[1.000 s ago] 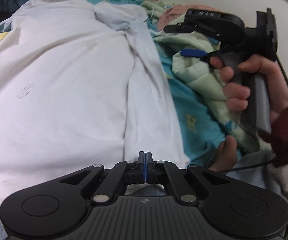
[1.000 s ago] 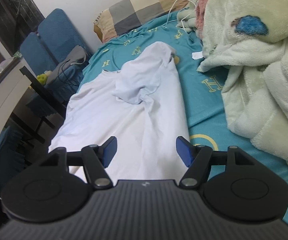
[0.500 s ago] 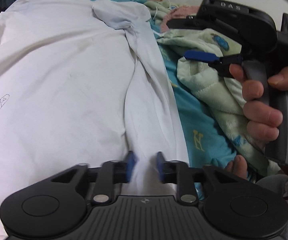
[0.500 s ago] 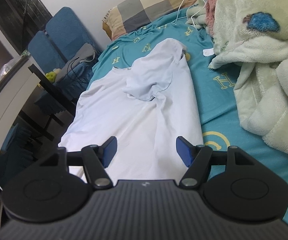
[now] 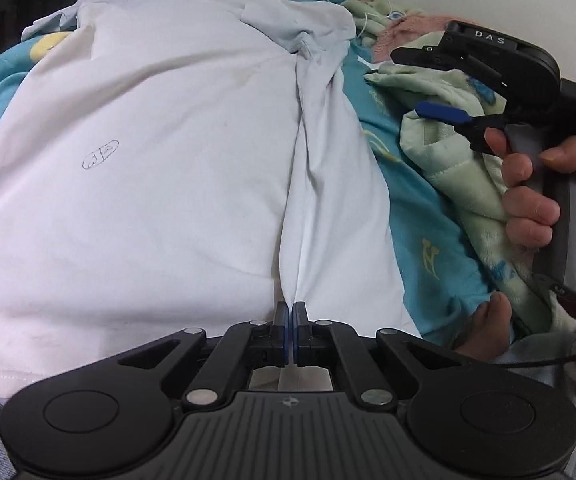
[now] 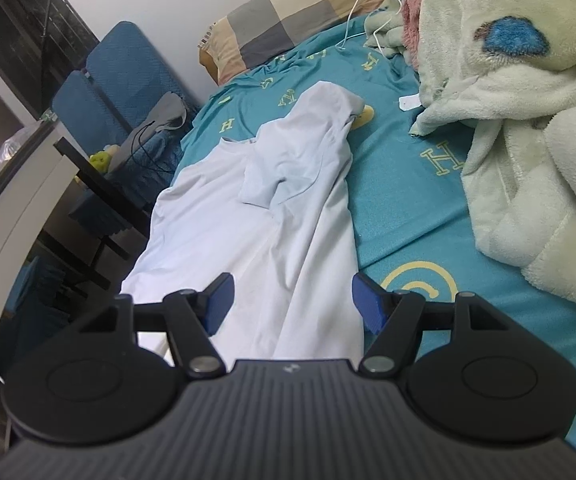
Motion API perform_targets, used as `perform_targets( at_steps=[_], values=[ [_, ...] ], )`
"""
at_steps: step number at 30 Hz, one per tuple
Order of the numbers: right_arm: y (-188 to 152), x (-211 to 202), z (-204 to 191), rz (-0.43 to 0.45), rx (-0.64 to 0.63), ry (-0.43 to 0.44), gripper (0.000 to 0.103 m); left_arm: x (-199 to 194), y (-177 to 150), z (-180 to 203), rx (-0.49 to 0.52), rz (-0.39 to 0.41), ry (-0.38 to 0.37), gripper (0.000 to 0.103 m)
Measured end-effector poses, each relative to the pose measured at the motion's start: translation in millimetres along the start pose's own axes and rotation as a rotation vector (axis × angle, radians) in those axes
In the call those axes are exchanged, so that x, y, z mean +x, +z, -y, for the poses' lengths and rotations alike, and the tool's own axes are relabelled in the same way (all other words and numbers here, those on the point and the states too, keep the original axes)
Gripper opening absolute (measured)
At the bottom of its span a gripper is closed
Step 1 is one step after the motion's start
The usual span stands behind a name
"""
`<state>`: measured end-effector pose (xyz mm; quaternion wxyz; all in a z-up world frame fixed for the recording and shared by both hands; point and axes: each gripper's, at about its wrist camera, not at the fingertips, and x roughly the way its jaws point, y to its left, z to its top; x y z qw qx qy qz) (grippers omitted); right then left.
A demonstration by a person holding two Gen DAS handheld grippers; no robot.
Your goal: Fold clothes
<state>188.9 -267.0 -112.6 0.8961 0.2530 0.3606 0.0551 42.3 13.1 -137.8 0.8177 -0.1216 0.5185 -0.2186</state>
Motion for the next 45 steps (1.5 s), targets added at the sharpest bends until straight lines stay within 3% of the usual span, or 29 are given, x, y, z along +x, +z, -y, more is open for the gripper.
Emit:
perform_targets(
  at_steps=[3, 9, 10, 13, 17, 20, 25, 28, 29, 32, 33, 39, 42, 45],
  values=[
    [0.1, 0.0, -2.6, 0.008, -0.025, 0.005, 0.068, -2.9, 5.9, 3.1, 0.012, 0.012, 0.005, 0.005],
    [-1.0, 6.5, -17.5, 0.027, -0.103, 0.046, 0.068, -28.4, 50.0, 12.8, 0.071, 0.088, 0.053, 0.036],
    [-0.2, 10.1, -23.3, 0.033, -0.132, 0.047, 0.068, -30.3, 61.6, 13.6, 0.09, 0.115, 0.069, 0.046],
    [8.7, 29.6, -39.1, 0.036, -0.225, 0.057, 0.068, -30.1, 92.4, 10.1, 0.134, 0.196, 0.109, 0.059],
    [32.1, 72.6, -53.2, 0.023, -0.29, 0.033, 0.067, -13.6, 116.0, -10.9, 0.156, 0.297, 0.15, 0.059],
    [49.3, 122.2, -68.0, 0.025, -0.363, -0.004, 0.067, 2.9, 115.8, -31.5, 0.173, 0.307, 0.226, 0.059],
    [53.1, 214.7, -95.2, -0.007, -0.567, -0.061, 0.067, 12.5, 125.2, -58.3, 0.111, 0.313, 0.191, 0.059],
    [43.8, 245.9, -101.2, -0.022, -0.636, -0.11, 0.065, 17.6, 128.2, -69.7, 0.096, 0.312, 0.192, 0.059],
    [40.3, 253.6, -102.6, -0.017, -0.661, -0.135, 0.058, 18.8, 128.7, -73.4, 0.087, 0.304, 0.191, 0.059],
    [42.2, 256.4, -99.1, 0.007, -0.615, -0.12, 0.014, 18.2, 129.2, -80.4, 0.062, 0.3, 0.176, 0.059],
    [46.3, 253.9, -99.0, 0.021, -0.583, -0.118, 0.005, 17.3, 129.3, -82.0, 0.054, 0.302, 0.17, 0.059],
    [69.1, 218.5, -128.6, 0.154, -0.52, -0.035, 0.005, 2.4, 126.7, -77.7, 0.057, 0.354, 0.171, 0.059],
    [69.5, 212.6, -149.4, 0.159, -0.538, 0.015, 0.005, -1.5, 126.1, -76.3, 0.053, 0.363, 0.175, 0.059],
    [58.4, 225.8, -154.5, 0.125, -0.566, 0.003, 0.005, -1.6, 123.9, -75.6, 0.049, 0.361, 0.188, 0.059]
  ],
)
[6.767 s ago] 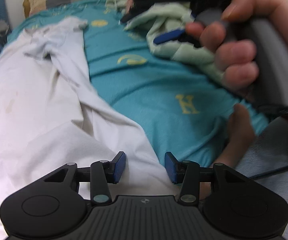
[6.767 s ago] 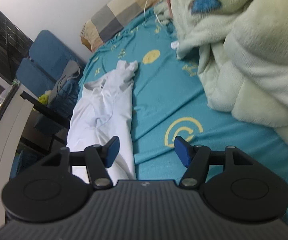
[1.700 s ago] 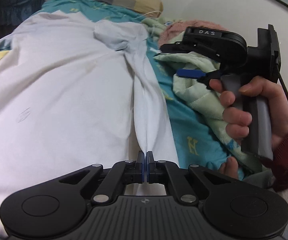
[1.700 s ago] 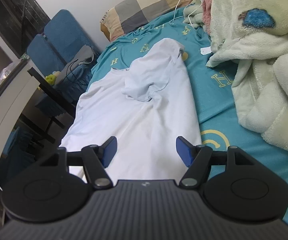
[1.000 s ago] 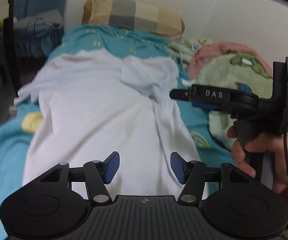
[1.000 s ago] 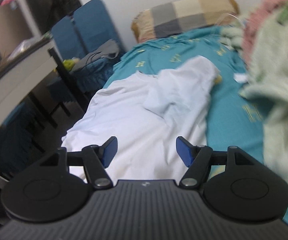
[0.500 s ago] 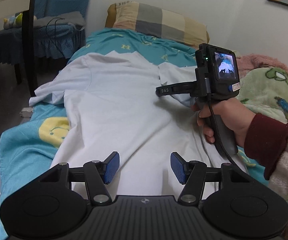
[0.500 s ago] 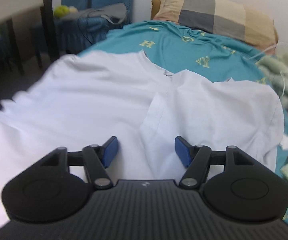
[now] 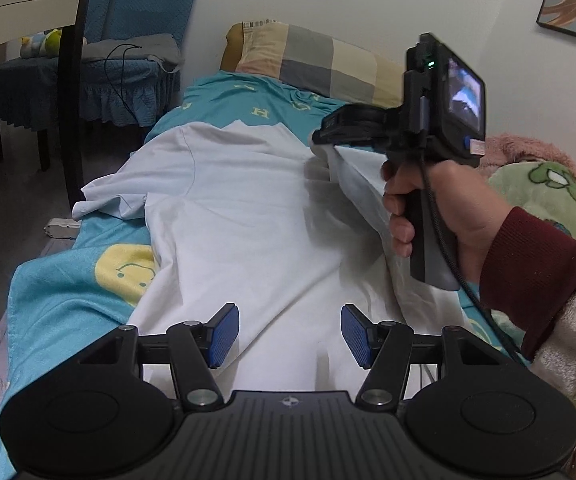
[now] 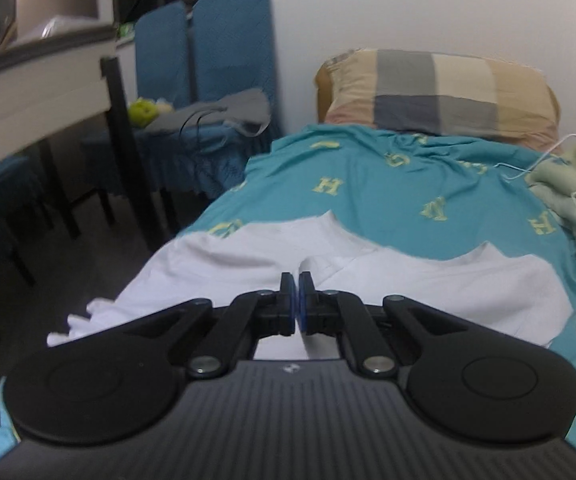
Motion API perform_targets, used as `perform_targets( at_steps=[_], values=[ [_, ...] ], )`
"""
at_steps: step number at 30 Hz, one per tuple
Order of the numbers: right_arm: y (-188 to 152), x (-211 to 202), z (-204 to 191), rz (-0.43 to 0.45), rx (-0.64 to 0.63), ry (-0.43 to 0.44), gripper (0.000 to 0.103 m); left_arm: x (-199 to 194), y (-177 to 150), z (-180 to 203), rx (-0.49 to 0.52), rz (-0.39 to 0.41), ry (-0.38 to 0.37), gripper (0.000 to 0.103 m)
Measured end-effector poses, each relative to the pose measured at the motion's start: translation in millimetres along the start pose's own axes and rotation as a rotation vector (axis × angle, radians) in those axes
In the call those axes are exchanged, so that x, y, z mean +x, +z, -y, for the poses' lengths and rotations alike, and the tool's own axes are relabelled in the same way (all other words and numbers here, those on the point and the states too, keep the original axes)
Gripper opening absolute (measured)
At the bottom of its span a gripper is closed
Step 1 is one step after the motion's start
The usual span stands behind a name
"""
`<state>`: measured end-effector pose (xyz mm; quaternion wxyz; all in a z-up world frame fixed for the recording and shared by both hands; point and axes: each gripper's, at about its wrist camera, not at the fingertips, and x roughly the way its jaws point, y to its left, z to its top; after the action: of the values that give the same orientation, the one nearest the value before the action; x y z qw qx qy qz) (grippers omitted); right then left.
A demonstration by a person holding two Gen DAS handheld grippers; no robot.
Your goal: Fold clothes
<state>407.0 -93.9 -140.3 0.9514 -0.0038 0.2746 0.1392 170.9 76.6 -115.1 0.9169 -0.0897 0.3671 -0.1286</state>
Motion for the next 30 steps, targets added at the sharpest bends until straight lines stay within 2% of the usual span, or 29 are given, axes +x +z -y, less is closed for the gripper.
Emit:
perform_targets(
  at_steps=[3, 8, 10, 11, 12, 13, 17, 21, 23, 26, 30],
  values=[
    [-15.0, 16.4, -0.2, -0.046, -0.006, -0.021, 0.005, 2.0, -2.4, 0.0, 0.002, -0.008, 0.014, 0.059],
    [-34.1, 20.1, 17.8, -0.103, 0.103, -0.014, 0.01, 10.4, -5.7, 3.5, 0.06, -0.01, 0.077, 0.061],
    [-35.1, 8.1, 17.3, -0.094, 0.104, -0.016, 0.028, 12.8, -6.2, 7.1, 0.085, -0.007, 0.086, 0.063],
    [-34.3, -1.1, 16.9, -0.084, 0.107, -0.013, 0.042, 13.8, -6.1, 8.5, 0.091, -0.007, 0.087, 0.063],
    [-32.9, -12.9, 17.0, -0.072, 0.12, -0.004, 0.052, 13.9, -6.2, 9.4, 0.091, -0.005, 0.083, 0.064],
    [-31.3, -26.6, 17.4, -0.066, 0.137, 0.007, 0.055, 13.6, -6.1, 9.5, 0.088, -0.003, 0.083, 0.065],
    [-30.3, -92.7, 14.9, -0.063, 0.201, 0.02, 0.055, 8.4, -6.7, 9.4, 0.077, 0.016, 0.09, 0.066],
    [-45.7, -164.1, 11.2, -0.082, 0.279, 0.014, 0.055, 0.4, -9.0, 14.4, 0.083, 0.041, 0.106, 0.069],
    [-54.7, -190.6, 6.4, -0.104, 0.265, -0.002, 0.055, -2.9, -12.2, 17.7, 0.09, 0.051, 0.117, 0.071],
    [-71.0, -213.2, 6.2, -0.104, 0.254, -0.043, 0.055, -6.0, -19.3, 19.7, 0.085, 0.055, 0.128, 0.075],
    [-77.9, -210.0, 17.0, -0.122, 0.279, -0.045, 0.055, -6.5, -29.9, 18.3, 0.053, 0.031, 0.145, 0.076]
  ],
)
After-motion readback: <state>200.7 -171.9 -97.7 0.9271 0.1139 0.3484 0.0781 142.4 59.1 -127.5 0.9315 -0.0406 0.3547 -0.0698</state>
